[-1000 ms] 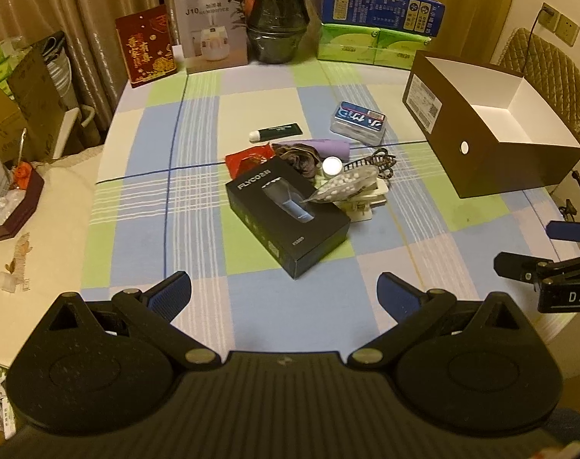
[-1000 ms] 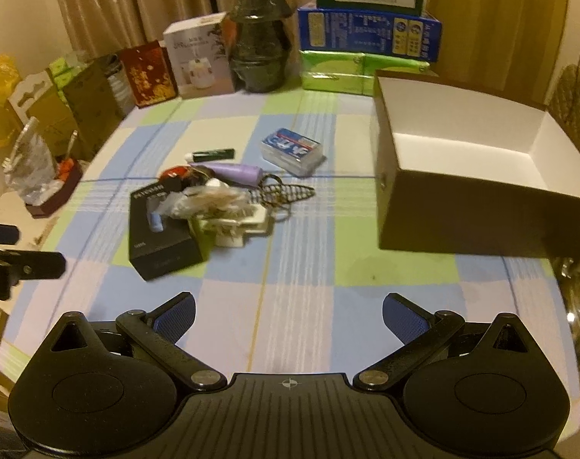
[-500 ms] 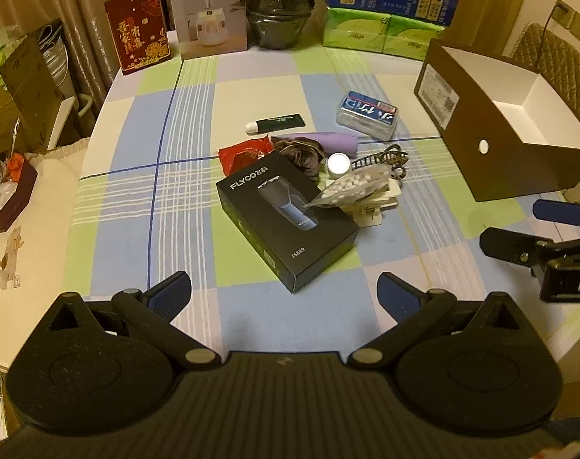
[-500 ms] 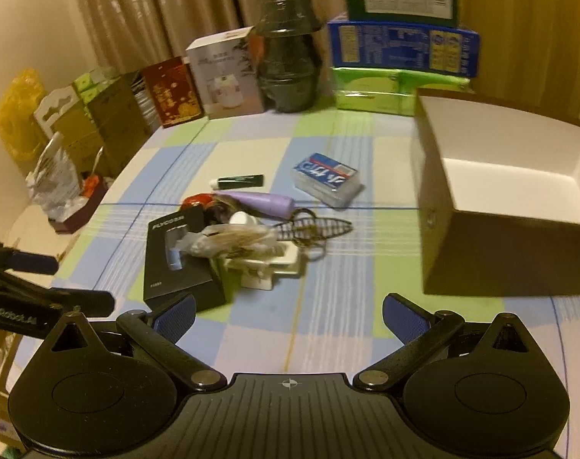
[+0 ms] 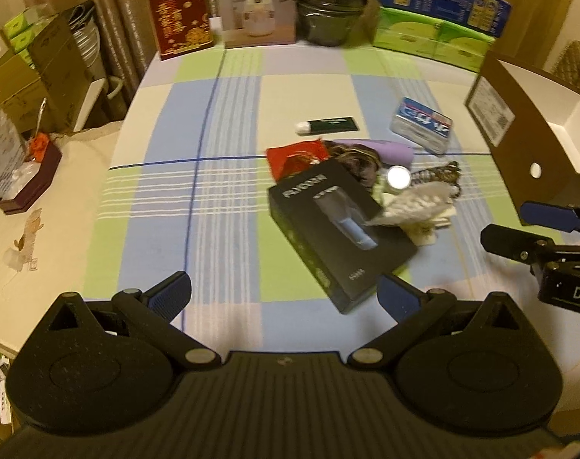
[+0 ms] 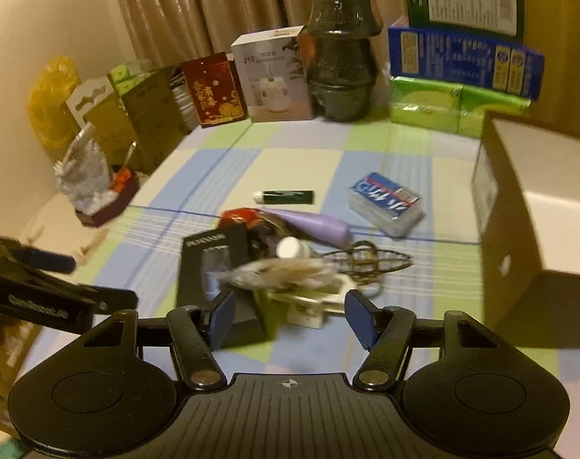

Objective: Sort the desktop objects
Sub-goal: 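Move both tools toward the cluttered items in the table's middle, then grasp the black FLYCO box with the left tool while the right tool grasps the cotton swab bag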

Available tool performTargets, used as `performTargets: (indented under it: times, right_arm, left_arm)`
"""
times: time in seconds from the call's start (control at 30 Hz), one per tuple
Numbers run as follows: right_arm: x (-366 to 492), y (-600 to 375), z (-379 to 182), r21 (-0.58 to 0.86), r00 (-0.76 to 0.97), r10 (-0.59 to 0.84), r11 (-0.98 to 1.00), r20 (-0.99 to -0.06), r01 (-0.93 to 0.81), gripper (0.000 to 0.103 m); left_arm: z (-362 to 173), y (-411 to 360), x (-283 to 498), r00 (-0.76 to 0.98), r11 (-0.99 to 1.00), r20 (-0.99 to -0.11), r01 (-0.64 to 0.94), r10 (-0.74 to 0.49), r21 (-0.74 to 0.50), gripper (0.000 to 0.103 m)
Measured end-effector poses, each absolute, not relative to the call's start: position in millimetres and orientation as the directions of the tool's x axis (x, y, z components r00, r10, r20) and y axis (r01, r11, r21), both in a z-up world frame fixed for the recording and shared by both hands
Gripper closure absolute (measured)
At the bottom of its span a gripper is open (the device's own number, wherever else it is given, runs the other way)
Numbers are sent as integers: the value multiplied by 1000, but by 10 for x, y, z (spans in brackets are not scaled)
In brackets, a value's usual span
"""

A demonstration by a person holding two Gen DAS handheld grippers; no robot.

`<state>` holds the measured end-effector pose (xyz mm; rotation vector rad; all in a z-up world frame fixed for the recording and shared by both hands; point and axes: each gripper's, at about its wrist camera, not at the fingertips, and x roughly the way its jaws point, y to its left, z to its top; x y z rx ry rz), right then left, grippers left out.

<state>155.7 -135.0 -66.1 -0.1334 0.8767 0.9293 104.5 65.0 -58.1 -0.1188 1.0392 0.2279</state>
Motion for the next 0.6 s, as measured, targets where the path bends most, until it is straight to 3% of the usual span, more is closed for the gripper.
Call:
performTargets:
  times: [0.1, 0.3, 0.33, 0.4, 0.53, 0.6]
  right_arm:
    - [1591, -1291, -644, 291, 276, 662, 613, -697, -734, 51]
    - [1509, -1053, -665, 195, 291, 662, 558, -691, -806, 67]
    - [1497, -1011, -705, 173, 295, 655, 552, -696, -816, 71]
    - [1475, -937, -781, 127, 302, 637, 537, -710, -834, 89]
    - [1502, -950, -866, 98, 316, 602, 553, -734, -827, 103]
    - [1555, -1023, -865, 106, 315, 587, 571, -745, -814, 103]
  left_arm:
    - [-591, 744, 1055, 481, 964, -865, -265, 142, 11, 1]
    - [-617, 865, 1092, 471, 959, -869, -282, 152, 15, 1]
    - [-624, 875, 1102, 471, 959, -869, -282, 151, 14, 1]
    - [-637, 894, 1115, 469, 960, -871, -281, 147, 11, 1]
    - [-675, 905, 1140, 464, 961, -875, -275, 140, 8, 1]
    - [-693, 900, 1160, 463, 963, -876, -271, 133, 4, 1]
